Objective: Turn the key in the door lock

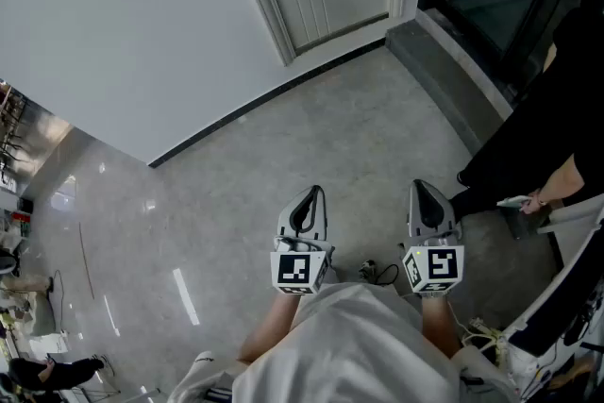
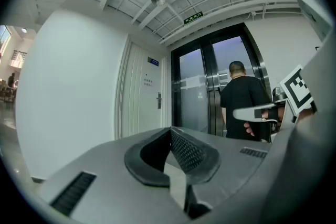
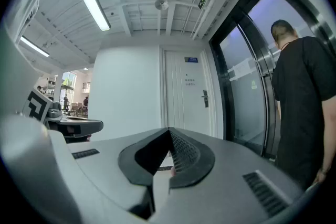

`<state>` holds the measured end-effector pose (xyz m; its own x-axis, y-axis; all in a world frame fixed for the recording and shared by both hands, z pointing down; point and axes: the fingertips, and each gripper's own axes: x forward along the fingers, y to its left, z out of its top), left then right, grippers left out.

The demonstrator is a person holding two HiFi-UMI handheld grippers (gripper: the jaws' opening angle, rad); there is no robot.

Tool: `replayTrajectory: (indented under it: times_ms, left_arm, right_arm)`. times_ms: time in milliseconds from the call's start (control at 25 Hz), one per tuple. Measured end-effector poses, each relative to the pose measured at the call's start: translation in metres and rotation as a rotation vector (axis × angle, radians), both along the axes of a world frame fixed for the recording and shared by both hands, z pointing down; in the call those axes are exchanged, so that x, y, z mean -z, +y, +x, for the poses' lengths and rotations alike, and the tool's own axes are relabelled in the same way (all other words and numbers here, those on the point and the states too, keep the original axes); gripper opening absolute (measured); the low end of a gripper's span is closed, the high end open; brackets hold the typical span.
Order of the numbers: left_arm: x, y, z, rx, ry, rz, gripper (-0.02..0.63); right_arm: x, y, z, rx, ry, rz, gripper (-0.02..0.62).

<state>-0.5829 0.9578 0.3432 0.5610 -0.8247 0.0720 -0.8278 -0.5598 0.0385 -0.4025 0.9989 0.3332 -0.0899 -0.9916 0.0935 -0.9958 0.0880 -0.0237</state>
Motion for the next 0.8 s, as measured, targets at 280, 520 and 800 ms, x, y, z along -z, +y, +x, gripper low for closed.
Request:
replayTrajectory:
  times_ms: [280,520,800]
  left_arm:
    - [-0.001,0.004,0.018,-0.051,-0.003,-0.006,0.006]
    - [0.008,-0.003,0.008,-0.032,0.000,0.007,0.006]
    - [0.005,-0.005,0.006,-0.010,0.010,0.004,0.006]
  right_arm:
    - [0.002,0.006,0.008,-0.019,0.014,-0.003,-0.006]
    - [0.011,0.007,-0.001,-0.004,0.033,0.011,-0.006]
    - [0.011,0.012,0.004,-0.028,0.019,0.020,-0.006]
